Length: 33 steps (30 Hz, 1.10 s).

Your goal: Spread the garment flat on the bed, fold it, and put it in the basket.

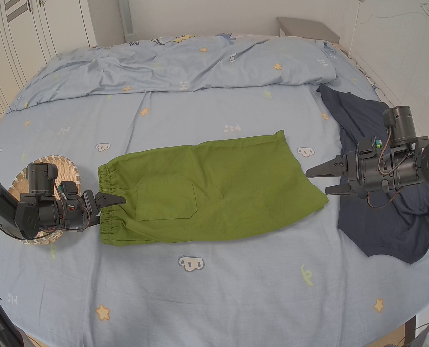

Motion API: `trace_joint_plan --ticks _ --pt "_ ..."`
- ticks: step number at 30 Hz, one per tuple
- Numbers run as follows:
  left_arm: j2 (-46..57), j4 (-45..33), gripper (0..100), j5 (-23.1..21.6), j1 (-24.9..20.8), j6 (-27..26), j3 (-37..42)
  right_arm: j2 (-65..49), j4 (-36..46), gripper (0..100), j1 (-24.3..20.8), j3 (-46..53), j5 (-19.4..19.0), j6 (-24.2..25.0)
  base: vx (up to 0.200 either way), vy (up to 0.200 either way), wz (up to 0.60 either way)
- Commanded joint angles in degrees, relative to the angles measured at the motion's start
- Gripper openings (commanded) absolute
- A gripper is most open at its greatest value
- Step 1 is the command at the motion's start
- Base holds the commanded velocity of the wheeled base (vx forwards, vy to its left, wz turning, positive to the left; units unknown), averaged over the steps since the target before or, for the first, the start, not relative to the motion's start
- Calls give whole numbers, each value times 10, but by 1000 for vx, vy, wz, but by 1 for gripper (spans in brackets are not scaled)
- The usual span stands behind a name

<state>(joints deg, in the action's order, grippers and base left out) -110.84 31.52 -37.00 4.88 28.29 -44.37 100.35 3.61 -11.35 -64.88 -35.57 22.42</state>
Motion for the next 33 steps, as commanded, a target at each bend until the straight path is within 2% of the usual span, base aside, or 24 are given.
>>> trace_joint_plan --ticks 1,5,10,21,27,28,33 --pt "-16 8 100 12 -4 -9 7 0 0 100 0 0 1 0 0 0 0" --pt "-19 8 100 43 -2 -32 8 0 0 100 0 0 0 0 0 0 0" --pt "-20 10 100 45 4 -36 6 1 0 100 -1 1 1 0 0 0 0" --pt "-68 42 100 44 -21 -29 0 4 0 100 -3 1 1 1 0 0 0" --pt "-69 61 100 31 -21 15 -4 4 -1 100 -3 0 1 1 0 0 0" --pt "-74 73 100 8 -22 39 -5 4 -1 100 -2 0 1 1 0 0 0" --pt "-79 81 100 -14 -18 46 -10 5 -1 100 -3 0 1 1 0 0 0"
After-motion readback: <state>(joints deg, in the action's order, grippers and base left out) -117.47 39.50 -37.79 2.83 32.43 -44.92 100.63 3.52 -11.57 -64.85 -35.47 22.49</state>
